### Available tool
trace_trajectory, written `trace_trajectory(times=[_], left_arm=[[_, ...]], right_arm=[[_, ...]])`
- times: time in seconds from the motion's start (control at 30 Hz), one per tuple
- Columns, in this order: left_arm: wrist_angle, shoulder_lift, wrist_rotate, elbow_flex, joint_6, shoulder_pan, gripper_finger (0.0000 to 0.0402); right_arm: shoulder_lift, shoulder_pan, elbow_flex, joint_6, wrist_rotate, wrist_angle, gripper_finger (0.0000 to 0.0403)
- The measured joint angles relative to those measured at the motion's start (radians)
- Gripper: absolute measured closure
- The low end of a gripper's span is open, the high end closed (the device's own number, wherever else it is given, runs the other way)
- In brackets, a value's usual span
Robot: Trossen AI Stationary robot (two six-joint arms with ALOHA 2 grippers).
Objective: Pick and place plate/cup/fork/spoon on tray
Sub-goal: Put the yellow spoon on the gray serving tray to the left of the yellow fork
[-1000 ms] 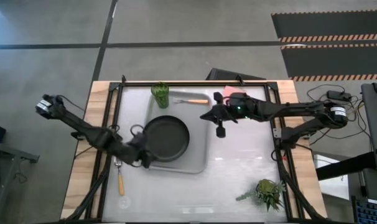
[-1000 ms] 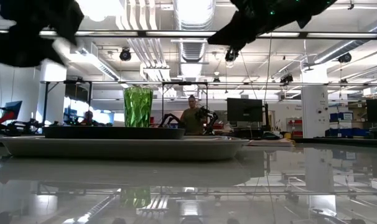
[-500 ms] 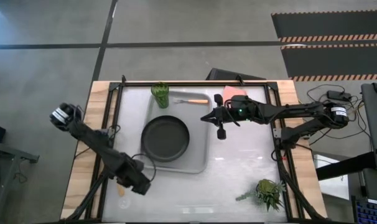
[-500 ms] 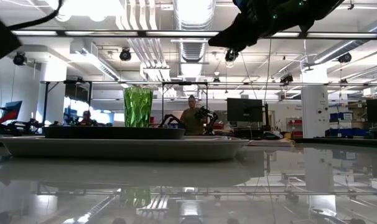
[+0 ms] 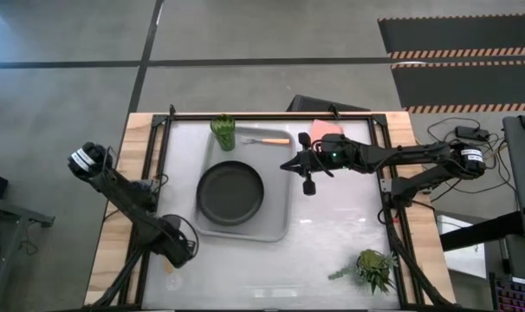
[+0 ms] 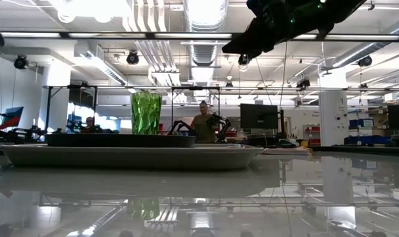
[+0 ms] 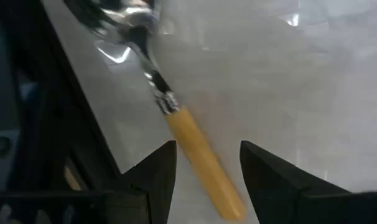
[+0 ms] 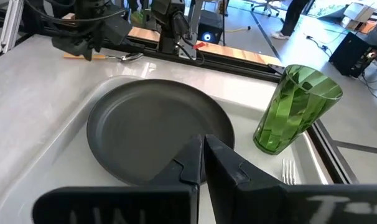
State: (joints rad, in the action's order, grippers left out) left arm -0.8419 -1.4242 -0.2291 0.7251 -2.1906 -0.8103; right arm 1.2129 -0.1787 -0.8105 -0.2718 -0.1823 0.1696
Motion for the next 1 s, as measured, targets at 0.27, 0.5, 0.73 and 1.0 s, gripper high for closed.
trace_trajectory(times=[0.27, 0.5, 0.73, 1.0], left_arm=[[-0.012, -0.002, 0.021, -0.034, 0.004, -0.013, 0.0255], [0.033, -0.001, 0.032, -0.061, -0.024, -0.018, 0.0351], [0.015, 0.004, 0.027, -0.047, -0.004, -0.022, 0.0378], [0.011, 0.058, -0.009, 0.057, 0.175, -0.025, 0.0378]], right_arm=[[0.000, 0.000, 0.006, 0.001, 0.000, 0.000, 0.0394], [0.000, 0.000, 0.021, 0.002, 0.000, -0.002, 0.0394], [0.000, 0.000, 0.022, 0.000, 0.000, -0.001, 0.0394], [0.000, 0.000, 0.022, 0.000, 0.000, -0.001, 0.0394]])
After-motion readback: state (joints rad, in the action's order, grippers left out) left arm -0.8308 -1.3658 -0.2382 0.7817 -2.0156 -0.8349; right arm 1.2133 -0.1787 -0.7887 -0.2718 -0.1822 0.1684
